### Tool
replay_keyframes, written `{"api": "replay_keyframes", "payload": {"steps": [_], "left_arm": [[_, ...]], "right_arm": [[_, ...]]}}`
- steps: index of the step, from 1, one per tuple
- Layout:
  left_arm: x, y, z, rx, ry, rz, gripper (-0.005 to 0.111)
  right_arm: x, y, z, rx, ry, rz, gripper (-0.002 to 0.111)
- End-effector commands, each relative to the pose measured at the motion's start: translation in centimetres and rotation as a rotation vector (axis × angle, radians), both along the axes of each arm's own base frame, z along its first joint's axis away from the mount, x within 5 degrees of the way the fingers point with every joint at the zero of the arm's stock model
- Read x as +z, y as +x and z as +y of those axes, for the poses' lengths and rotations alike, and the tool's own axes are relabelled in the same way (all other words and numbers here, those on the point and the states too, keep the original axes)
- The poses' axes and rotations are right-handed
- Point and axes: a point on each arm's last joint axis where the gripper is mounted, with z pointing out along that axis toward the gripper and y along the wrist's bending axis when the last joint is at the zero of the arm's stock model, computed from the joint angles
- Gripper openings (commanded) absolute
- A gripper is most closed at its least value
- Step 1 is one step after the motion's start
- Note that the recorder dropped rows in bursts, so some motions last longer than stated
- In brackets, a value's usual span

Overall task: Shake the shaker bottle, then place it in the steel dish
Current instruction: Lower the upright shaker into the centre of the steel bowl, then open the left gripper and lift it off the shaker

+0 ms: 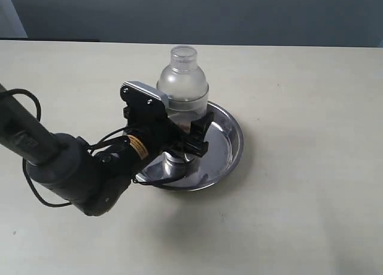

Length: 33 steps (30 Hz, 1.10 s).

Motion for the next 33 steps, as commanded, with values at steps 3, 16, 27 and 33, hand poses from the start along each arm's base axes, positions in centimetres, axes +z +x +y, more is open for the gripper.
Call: {"api": "replay_keyframes", "payload": {"steps": [3,16,27,33], "left_arm": [[0.5,0.5,0.5,0.075,-0.038,-0.032,0.09],[0.6,0.0,-0.5,-0.056,0.027,-0.071,0.09],[1.5,-0.1,-0.7,-0.082,0.036,-0.108,0.094],[2.2,-0.1,-0.7,-0.085,0.066,-0.148,0.105]], "right_arm": [[0.1,0.0,0.0,0.003,-0.001,-0.015,-0.001],[0.1,0.0,0.0,0.003,-0.001,-0.015,-0.001],[0.1,0.0,0.0,0.003,-0.001,-0.015,-0.001],[0.1,0.0,0.0,0.003,-0.001,-0.015,-0.001]]}}
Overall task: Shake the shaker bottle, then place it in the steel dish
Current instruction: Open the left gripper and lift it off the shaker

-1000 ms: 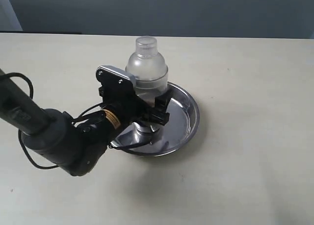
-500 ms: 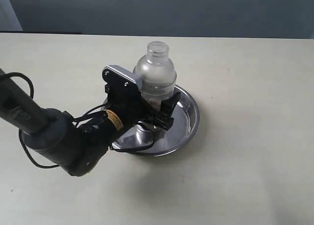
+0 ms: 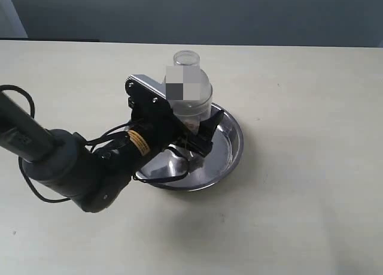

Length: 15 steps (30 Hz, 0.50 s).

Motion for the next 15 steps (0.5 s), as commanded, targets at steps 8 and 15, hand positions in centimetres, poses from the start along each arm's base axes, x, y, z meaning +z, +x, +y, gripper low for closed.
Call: {"api": "replay_keyframes", "payload": {"steps": [8,15], "left_arm": [[2.3,0.1,0.0,0.002,-0.002,-0.085,0.105],[4.2,0.0,0.1,0.011,-0.016,-0.138,0.105]], "right_arm": [[0.1,0.0,0.0,0.003,0.001,-0.015,-0.001],[0.1,0.0,0.0,0.003,0.001,-0.015,-0.001]]}}
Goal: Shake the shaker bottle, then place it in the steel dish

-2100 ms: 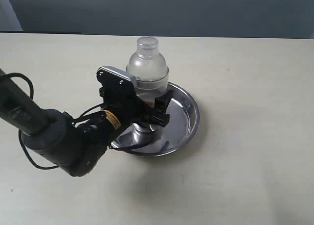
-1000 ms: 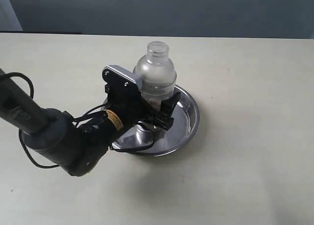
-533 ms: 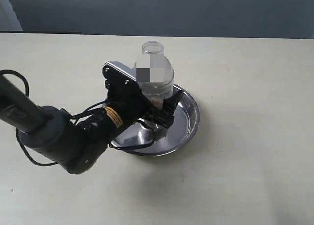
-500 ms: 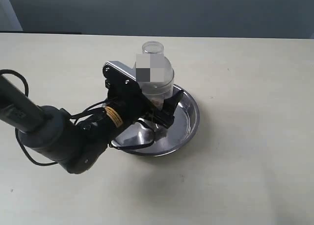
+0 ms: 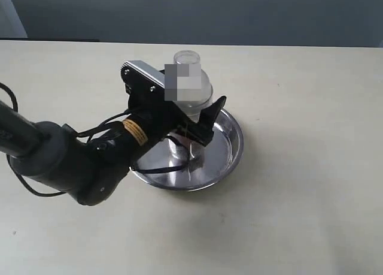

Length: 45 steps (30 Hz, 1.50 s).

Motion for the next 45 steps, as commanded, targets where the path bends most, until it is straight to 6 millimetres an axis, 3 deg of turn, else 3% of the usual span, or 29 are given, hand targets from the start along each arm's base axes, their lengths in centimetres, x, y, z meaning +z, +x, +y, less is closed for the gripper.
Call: {"api": "replay_keyframes", "payload": {"steps": [1,11,15,17,18,21,22,28,32,40,45], "left_arm": [[1.8,0.0,0.1,0.01,-0.021,-0.055,0.105],[7.3,-0.8,0.9,0.039,0.019,-0.145,0.104],[9.8,-1.5,1.4,0.046,0.043,-0.164,0.096],[10.4,-1.8,1.6,0.038,0.038,-0.148,0.081],[10.7,-2.0,1.5,0.012,0.038,-0.14,0.068],[11.7,-3.0,1.0,-0.09,0.047,-0.13,0.014],[12.0,-3.3,0.9,-0.115,0.051,-0.138,0.001],[14.9,-4.0,2.3,-0.033,-0.053,-0.165,0.003],[16.5,-4.5,4.1,0.09,-0.152,-0.086,0.003],[19.5,-7.4,6.8,0.158,0.137,-0.125,0.003],[20.6,-9.4,7.8,0.124,0.153,-0.077,0.003]], "right_arm": [[0.1,0.0,0.0,0.003,0.001,-0.015,-0.001],[0.1,0.0,0.0,0.003,0.001,-0.015,-0.001],[0.1,0.0,0.0,0.003,0.001,-0.015,-0.001],[0.1,0.0,0.0,0.003,0.001,-0.015,-0.001],[0.1,0.0,0.0,0.003,0.001,-0.015,-0.001],[0.1,0.0,0.0,0.003,0.001,-0.015,-0.001],[0.1,0.0,0.0,0.003,0.001,-0.015,-0.001],[0.1,0.0,0.0,0.003,0.001,-0.015,-0.001],[0.1,0.0,0.0,0.003,0.001,-0.015,-0.001],[0.1,0.0,0.0,0.003,0.001,-0.015,-0.001],[0.1,0.0,0.0,0.003,0.001,-0.015,-0.001]]}}
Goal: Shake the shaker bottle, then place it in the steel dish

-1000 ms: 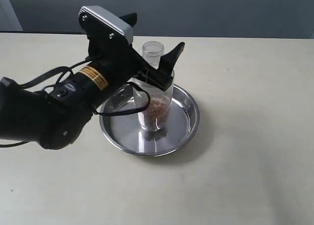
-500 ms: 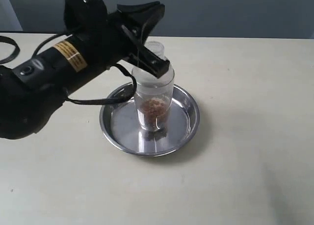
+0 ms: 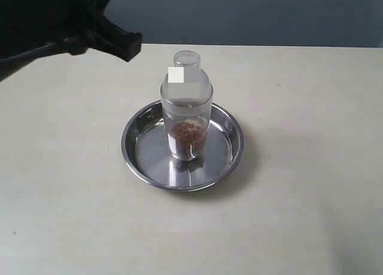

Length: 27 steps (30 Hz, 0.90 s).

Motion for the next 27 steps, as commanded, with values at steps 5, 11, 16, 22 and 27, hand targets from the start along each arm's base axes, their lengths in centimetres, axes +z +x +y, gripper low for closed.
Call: {"api": "replay_keyframes", "payload": {"steps": [5,11,16,22,27], "left_arm": [[1.2,-2.3,1.6,0.0,-0.069,0.112,0.003],[1.0,-3.7,2.9,0.028,-0.123,0.098,0.003],[-1.0,-6.5,4.5,0.004,-0.032,-0.008,0.003],[-2.3,-9.9,6.6,-0.014,-0.096,-0.156,0.004],[-4.8,-11.2,8.5,0.063,-0.111,-0.136,0.005]], "right_arm": [[0.1,0.0,0.0,0.003,-0.001,-0.015,-0.001],[0.1,0.0,0.0,0.003,-0.001,-0.015,-0.001],[0.1,0.0,0.0,0.003,-0.001,-0.015,-0.001],[0.1,0.0,0.0,0.003,-0.001,-0.015,-0.001],[0.1,0.0,0.0,0.003,-0.001,-0.015,-0.001]]}}
